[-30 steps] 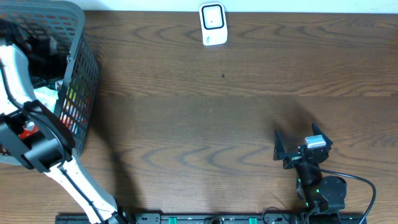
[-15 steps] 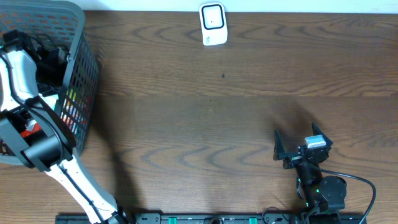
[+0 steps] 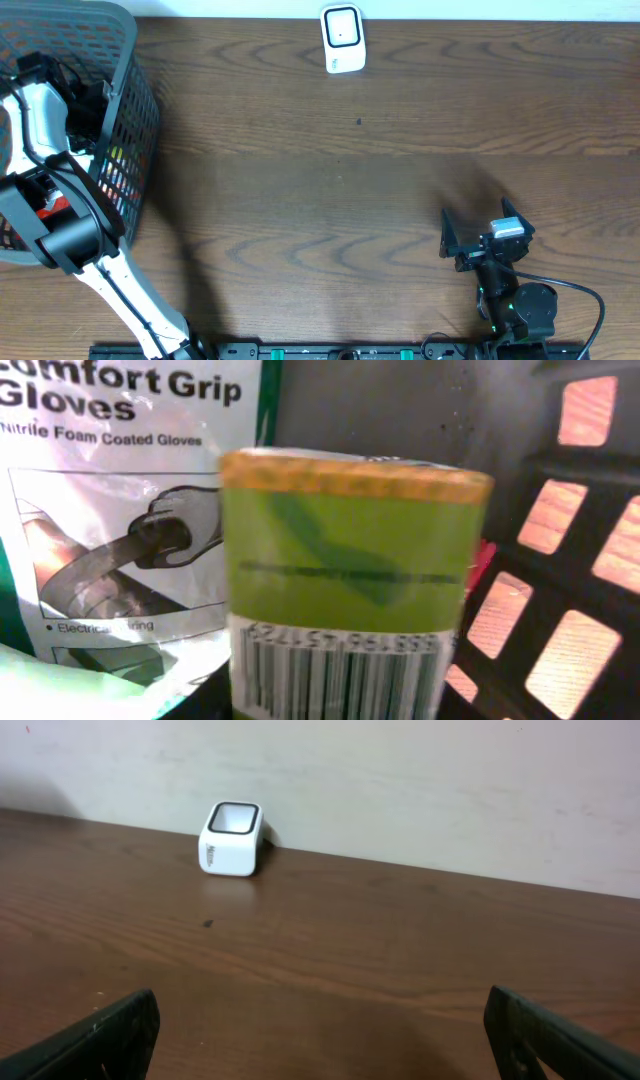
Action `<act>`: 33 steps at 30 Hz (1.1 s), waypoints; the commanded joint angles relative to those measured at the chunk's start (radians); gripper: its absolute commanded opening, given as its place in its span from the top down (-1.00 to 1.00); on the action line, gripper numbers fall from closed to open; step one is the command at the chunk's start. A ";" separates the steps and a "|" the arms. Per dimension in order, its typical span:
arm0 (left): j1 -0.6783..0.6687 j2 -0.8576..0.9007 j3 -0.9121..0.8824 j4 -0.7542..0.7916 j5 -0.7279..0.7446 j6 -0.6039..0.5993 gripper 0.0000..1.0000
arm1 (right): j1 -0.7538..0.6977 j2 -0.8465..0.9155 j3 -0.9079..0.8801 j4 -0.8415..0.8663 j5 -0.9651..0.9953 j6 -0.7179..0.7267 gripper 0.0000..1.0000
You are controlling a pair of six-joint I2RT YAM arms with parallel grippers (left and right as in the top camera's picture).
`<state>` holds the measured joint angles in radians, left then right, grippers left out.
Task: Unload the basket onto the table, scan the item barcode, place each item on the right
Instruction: 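Reach the left gripper into the basket and grasp the green tea box, then lift the green box out and carry it toward the scanner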
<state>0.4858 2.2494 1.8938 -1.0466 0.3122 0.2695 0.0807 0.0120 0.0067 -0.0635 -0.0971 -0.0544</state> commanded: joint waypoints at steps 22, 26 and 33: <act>0.008 -0.258 0.024 0.054 -0.142 -0.093 0.36 | -0.004 -0.005 -0.001 -0.004 0.006 0.013 -0.99; 0.008 -0.354 0.024 0.077 -0.142 -0.124 0.36 | -0.004 -0.005 -0.001 -0.004 0.006 0.013 -0.99; 0.008 -0.582 0.024 0.156 -0.142 -0.191 0.36 | -0.004 -0.005 -0.001 -0.004 0.006 0.013 -0.99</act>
<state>0.4900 1.8118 1.8942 -0.9173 0.1768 0.1360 0.0807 0.0120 0.0067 -0.0635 -0.0971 -0.0544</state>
